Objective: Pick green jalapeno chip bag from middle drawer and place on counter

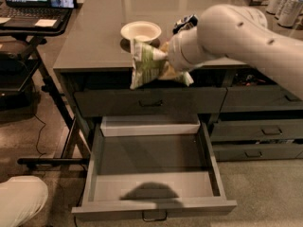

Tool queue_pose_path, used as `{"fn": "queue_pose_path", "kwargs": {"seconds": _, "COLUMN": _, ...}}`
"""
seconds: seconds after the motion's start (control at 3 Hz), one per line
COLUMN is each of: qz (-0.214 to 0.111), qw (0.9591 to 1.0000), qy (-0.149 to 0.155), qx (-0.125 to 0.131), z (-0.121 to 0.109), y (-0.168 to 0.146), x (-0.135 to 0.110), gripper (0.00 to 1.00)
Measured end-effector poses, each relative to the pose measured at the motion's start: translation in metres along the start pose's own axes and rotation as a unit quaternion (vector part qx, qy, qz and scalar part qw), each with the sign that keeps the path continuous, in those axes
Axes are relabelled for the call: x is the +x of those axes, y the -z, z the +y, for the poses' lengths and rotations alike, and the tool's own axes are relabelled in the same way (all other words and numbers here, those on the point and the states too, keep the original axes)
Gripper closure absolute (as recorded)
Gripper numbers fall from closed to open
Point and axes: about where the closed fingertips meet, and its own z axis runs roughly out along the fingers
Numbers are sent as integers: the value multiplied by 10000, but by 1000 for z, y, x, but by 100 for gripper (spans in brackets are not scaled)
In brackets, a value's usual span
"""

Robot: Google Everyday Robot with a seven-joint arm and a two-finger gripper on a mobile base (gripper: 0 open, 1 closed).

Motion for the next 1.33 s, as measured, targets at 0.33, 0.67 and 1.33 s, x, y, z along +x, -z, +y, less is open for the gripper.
{"fn": "queue_pose_path", "kwargs": {"seconds": 0.33, "qz": 303, "qw": 9991, "qy": -56, "qx": 276, "z": -51, "y": -7, "x": 9, "gripper": 100}}
{"fn": "queue_pose_path", "kwargs": {"seconds": 0.67, "qz": 599, "qw": 9969, "qy": -297, "qx": 415, "z": -81, "y": -12, "x": 36, "gripper": 100}}
{"fn": "queue_pose_path", "kwargs": {"seconds": 1.33, "qz": 894, "qw": 9956, "qy": -263, "qx": 139, "z": -102, "y": -28, "x": 83, "gripper": 81}}
